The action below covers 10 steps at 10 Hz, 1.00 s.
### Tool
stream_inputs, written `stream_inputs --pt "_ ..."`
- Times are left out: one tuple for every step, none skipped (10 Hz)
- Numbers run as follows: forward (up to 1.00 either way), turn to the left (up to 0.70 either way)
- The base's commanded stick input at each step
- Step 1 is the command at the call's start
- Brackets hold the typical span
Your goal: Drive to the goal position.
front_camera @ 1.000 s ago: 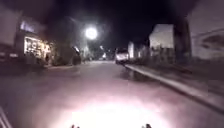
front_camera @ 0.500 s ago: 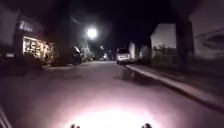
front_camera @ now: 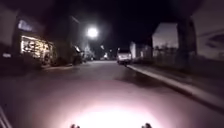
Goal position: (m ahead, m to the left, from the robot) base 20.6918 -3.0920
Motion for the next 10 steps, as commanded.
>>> stream_inputs --pt "0.7 0.0" --pt "0.7 0.0" --pt "0.7 0.0" --pt "0.7 0.0" --pt "0.7 0.0" --pt "0.7 0.0" --pt "0.7 0.0" --pt "0.7 0.0" --pt "0.7 0.0" --pt "0.7 0.0"
